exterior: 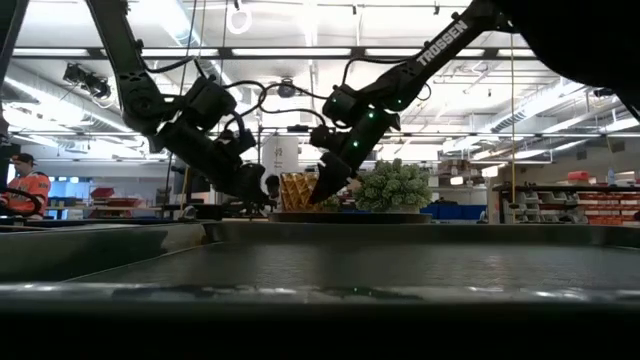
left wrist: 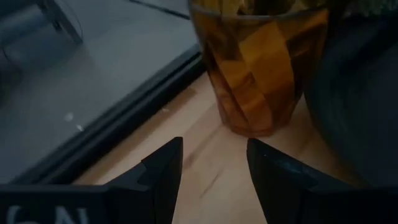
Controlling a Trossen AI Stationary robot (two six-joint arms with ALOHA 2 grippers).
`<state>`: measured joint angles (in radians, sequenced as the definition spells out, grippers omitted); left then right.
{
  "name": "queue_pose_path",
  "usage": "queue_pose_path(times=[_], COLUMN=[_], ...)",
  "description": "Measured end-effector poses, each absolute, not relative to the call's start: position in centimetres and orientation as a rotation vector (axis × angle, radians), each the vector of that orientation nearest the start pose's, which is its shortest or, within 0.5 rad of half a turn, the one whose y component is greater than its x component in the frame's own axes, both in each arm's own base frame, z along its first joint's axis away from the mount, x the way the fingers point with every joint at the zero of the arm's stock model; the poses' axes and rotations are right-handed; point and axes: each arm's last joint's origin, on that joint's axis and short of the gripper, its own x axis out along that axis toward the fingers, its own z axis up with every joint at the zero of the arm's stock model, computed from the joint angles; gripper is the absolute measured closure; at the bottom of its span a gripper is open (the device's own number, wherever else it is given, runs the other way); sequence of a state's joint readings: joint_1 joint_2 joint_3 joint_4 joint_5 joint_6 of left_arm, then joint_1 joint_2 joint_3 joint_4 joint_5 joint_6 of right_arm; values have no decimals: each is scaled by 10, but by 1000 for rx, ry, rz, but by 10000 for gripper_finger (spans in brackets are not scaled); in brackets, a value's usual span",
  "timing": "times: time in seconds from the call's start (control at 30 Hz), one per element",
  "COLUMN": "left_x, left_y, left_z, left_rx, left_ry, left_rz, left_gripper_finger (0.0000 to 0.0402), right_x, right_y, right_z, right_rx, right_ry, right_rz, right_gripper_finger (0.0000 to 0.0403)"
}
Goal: Pick and place plate/cup/fork/spoon on tray
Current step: Put the orange cup in the top right corner of the black tray
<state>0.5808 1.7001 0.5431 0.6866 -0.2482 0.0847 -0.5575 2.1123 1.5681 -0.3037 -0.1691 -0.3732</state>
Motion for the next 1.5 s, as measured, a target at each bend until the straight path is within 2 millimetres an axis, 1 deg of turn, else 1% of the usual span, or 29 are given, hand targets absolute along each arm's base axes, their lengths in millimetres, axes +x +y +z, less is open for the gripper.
queue_pose_path(times=[0.17,0.27,0.37,0.47,0.67,0.73,0.87,1.07,1.33,1.5], left_x=[241,236,232,233,245,247,249,248,247,246], left_y=[171,177,182,184,180,178,176,175,175,176], left_z=[121,120,119,121,126,127,127,125,124,124], left_rx=[120,105,46,-2,2,6,7,5,12,47], left_ry=[536,546,527,510,497,495,499,517,534,558], left_rz=[769,764,766,752,711,702,693,694,706,729], left_gripper_finger=[214,214,214,214,214,214,214,214,214,214], right_x=[396,397,397,398,398,400,405,411,411,411], right_y=[-241,-241,-241,-240,-241,-242,-238,-239,-238,-239], right_z=[186,186,187,187,187,184,170,173,172,172], right_rx=[-67,-84,-99,-96,-74,-54,-39,-48,-62,-83], right_ry=[800,787,778,771,761,748,785,724,729,724], right_rz=[-199,-176,-164,-151,-159,-170,-188,-204,-191,-187], right_gripper_finger=[4,4,4,4,5,5,4,4,6,25])
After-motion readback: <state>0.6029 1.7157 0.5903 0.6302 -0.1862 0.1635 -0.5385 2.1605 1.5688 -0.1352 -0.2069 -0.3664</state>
